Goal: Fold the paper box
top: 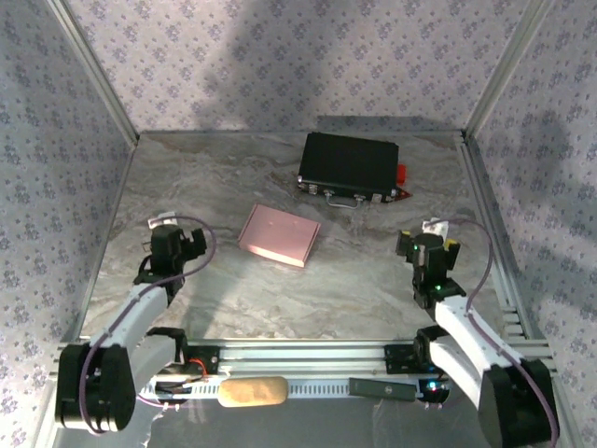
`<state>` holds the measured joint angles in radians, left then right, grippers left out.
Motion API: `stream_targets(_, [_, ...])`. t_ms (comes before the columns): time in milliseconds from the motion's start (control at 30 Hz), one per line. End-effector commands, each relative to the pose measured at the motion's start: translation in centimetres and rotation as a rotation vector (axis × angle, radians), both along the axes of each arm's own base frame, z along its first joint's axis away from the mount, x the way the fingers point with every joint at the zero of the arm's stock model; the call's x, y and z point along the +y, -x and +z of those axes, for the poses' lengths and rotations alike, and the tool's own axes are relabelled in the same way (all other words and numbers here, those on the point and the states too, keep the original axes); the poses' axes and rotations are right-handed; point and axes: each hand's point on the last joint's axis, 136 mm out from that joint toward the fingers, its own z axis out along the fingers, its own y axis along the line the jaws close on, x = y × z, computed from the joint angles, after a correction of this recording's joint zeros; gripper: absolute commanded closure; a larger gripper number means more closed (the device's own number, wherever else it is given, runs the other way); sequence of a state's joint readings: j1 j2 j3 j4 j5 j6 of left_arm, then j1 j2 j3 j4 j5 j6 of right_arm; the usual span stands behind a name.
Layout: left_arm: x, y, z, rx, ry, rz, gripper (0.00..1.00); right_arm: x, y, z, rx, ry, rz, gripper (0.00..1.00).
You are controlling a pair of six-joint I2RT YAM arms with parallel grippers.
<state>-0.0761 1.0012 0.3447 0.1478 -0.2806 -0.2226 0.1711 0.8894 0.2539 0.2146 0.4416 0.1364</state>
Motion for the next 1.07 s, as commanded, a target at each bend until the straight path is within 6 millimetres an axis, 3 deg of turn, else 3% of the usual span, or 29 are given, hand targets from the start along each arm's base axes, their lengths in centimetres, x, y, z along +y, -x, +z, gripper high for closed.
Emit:
stream_targets(0, [0.5, -3.5, 2.7, -0.171, -0.039, -0.033, 0.0, 1.8, -3.1, 1.7, -0.141, -0.011, 0.13, 0.01])
stream_targets(100, [0.5, -4.8, 1.3, -0.15, -0.04, -0.056, 0.0, 2.5, -5.1, 0.8, -0.102, 0.034, 0.201, 0.01])
stream_targets(267, [0.5, -7.0, 1.8, -0.206, -0.061, -0.099, 0.0, 2.6, -7.4, 0.6, -0.111, 0.066, 0.268, 0.01])
stream_targets(400, [1.6, -7.4, -0.1, -0.304, -0.033, -0.074, 0.0, 1.3, -7.7, -1.6, -0.145, -0.006, 0.262, 0.01])
stream_targets(567, [0.6, -8.4, -0.9, -0.206, -0.025, -0.127, 0.0, 0.5, -9.6, -2.7, -0.052, -0.02, 0.219, 0.01])
stream_targets(1033, [0.5, -8.4, -1.0, -0.193, -0.04, -0.13, 0.0, -0.1, -9.3, -2.6, -0.059, -0.011, 0.176, 0.01])
